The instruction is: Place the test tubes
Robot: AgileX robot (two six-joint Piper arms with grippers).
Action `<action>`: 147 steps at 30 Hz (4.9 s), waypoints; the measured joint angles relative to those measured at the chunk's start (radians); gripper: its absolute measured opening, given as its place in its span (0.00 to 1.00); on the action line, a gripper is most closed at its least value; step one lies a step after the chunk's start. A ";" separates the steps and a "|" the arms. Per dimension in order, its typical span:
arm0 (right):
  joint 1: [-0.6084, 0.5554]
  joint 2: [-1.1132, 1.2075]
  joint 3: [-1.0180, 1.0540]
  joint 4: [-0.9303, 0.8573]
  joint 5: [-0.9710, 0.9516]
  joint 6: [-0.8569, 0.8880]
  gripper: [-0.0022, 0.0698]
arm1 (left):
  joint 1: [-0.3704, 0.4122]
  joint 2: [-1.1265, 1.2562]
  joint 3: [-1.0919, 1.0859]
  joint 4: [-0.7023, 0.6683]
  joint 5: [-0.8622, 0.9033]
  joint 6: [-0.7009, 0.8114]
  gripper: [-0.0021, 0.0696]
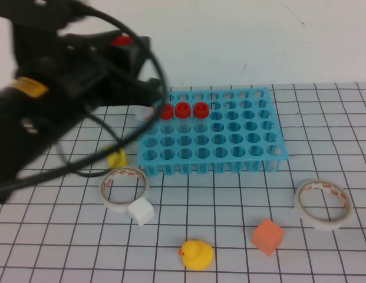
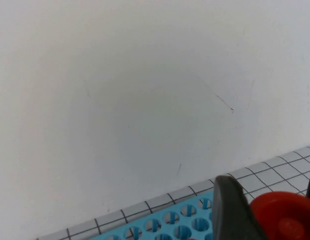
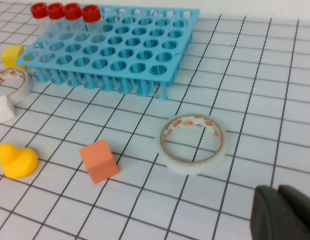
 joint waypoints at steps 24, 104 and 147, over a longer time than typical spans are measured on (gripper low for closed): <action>0.000 -0.002 0.000 -0.003 0.017 0.002 0.03 | -0.123 0.659 -0.127 0.247 -0.719 -0.297 0.39; 0.000 -0.004 0.005 -0.019 0.039 0.002 0.03 | -0.085 0.861 -0.351 0.310 -0.496 -0.328 0.38; 0.000 -0.004 0.005 -0.021 0.041 0.002 0.03 | -0.085 0.857 -0.443 0.244 -0.308 -0.188 0.38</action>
